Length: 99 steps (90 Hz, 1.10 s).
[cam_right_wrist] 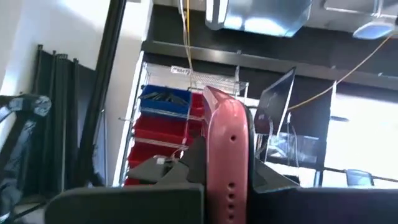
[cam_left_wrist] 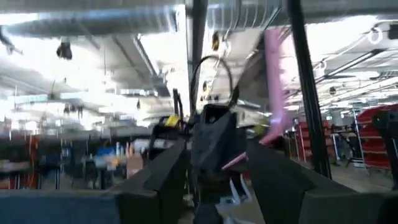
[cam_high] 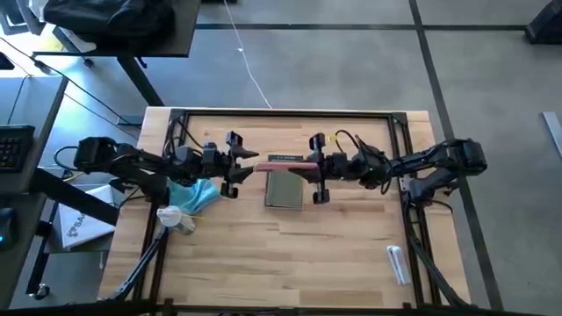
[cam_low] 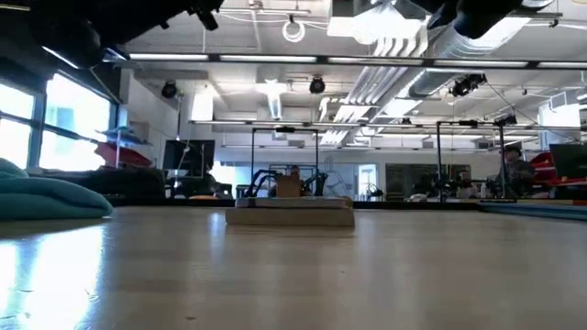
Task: Apply microfiber cloth
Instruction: Spray the cellphone using the spray bottle
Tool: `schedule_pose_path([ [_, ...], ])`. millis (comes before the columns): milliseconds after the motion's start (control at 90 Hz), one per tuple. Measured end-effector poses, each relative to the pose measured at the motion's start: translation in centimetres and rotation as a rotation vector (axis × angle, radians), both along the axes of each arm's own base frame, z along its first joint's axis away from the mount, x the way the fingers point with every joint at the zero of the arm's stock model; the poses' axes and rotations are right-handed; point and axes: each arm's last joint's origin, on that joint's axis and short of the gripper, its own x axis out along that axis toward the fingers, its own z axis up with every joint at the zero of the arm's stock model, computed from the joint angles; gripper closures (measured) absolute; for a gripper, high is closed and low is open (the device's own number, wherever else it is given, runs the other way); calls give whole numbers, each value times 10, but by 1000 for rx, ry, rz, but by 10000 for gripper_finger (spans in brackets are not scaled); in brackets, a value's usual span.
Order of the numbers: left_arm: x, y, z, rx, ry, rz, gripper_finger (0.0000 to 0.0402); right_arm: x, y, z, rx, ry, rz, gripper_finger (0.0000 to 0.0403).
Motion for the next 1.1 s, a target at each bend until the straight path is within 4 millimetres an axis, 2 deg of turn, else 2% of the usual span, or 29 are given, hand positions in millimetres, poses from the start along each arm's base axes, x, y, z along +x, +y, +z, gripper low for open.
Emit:
schedule_pose_path([
  [167,0,-4,1,47,-18,14,254,13,-4,3,-20,-14,-17,402],
  [422,-8,-5,12,59,-158,15,254,34,-10,0,-37,-28,-1,402],
  [667,-2,-7,31,99,-229,-23,254,54,-11,8,-50,-72,9,402],
  [1100,0,-7,47,78,-285,-5,260,55,-11,11,-61,-114,30,402],
])
